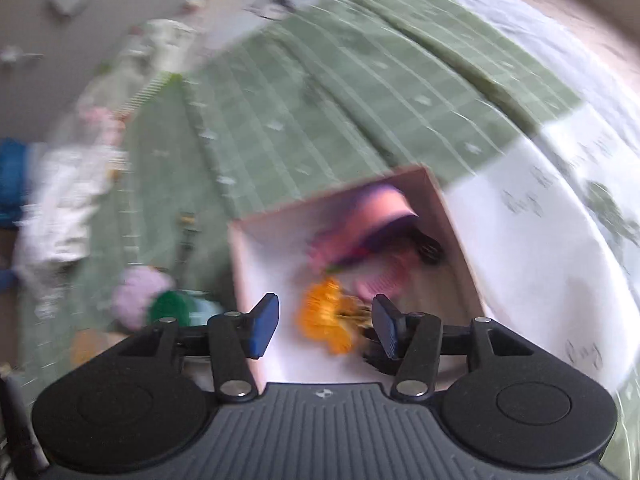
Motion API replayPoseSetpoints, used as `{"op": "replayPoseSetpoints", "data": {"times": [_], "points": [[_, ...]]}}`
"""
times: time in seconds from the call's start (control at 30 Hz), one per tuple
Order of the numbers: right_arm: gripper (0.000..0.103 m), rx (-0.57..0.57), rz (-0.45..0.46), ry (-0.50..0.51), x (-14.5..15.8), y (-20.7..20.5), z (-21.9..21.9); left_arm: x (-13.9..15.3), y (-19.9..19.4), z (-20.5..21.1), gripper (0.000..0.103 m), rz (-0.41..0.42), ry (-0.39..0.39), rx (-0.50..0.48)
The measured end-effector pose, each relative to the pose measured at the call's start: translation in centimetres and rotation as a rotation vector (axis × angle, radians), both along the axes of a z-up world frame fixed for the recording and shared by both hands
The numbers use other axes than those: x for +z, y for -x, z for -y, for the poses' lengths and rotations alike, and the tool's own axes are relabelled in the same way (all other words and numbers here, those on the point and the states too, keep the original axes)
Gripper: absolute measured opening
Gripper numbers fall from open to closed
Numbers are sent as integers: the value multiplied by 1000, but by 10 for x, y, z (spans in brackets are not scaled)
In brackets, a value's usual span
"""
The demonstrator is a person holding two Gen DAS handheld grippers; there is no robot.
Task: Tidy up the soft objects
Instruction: 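Grasp the lavender plush with the left tool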
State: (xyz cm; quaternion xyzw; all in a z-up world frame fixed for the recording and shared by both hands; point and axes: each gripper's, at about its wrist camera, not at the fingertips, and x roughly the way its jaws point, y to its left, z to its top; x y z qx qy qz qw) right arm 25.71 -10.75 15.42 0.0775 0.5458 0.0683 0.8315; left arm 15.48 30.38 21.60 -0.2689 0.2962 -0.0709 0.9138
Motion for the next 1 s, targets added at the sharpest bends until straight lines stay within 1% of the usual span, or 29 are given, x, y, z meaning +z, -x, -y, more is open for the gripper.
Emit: {"op": "replayPoseSetpoints", "data": {"times": [0.03,0.07,0.1,0.13,0.17,0.2,0.27,0.3,0.33,0.37,0.4,0.43,0.47,0.53,0.6,0.67,0.7,0.77,0.83,0.87,0.93,1.0], "points": [[51,-28,-9,23,-4,1,-5,-6,8,-11,38,-1,26,30],[51,-39,-3,31,-5,4,-12,-12,14,-23,38,-38,57,56],[51,-37,13,37,-2,6,-19,-20,15,-33,38,-93,80,59],[51,-14,48,49,3,9,-35,-24,16,-40,38,-144,83,77],[51,18,85,58,7,11,-51,-26,16,-46,38,-191,70,105],[51,56,125,66,12,13,-71,-25,17,-50,38,-205,47,122],[52,121,201,95,19,16,-117,-22,22,-58,38,-179,-14,132],[54,148,222,105,21,15,-139,-22,23,-60,38,-183,-43,144],[54,172,225,99,21,12,-161,-24,25,-62,38,-188,-48,151],[55,203,202,82,18,8,-182,-25,28,-68,38,-190,-29,151],[55,244,157,59,13,2,-201,-26,31,-71,38,-193,-3,152],[55,289,89,32,6,-6,-220,-27,34,-72,38,-195,26,149],[55,303,19,10,-4,-16,-238,-26,35,-74,38,-196,54,144],[55,273,-93,-10,-26,-34,-263,-23,36,-72,38,-184,93,126],[55,231,-186,-7,-49,-49,-280,-22,35,-70,38,-169,78,111],[55,185,-226,25,-68,-62,-290,-25,34,-69,38,-167,70,111],[55,176,-234,43,-73,-64,-292,-28,32,-71,38,-171,82,109],[55,195,-237,67,-73,-63,-291,-37,28,-72,38,-176,116,86],[55,223,-203,66,-59,-56,-287,-50,17,-70,38,-206,125,38],[55,247,-160,53,-46,-49,-279,-57,11,-67,38,-233,115,10],[55,319,-32,26,-16,-24,-261,-68,3,-57,38,-266,83,-48],[55,364,106,40,7,6,-235,-75,-1,-45,38,-273,15,-119]]}}
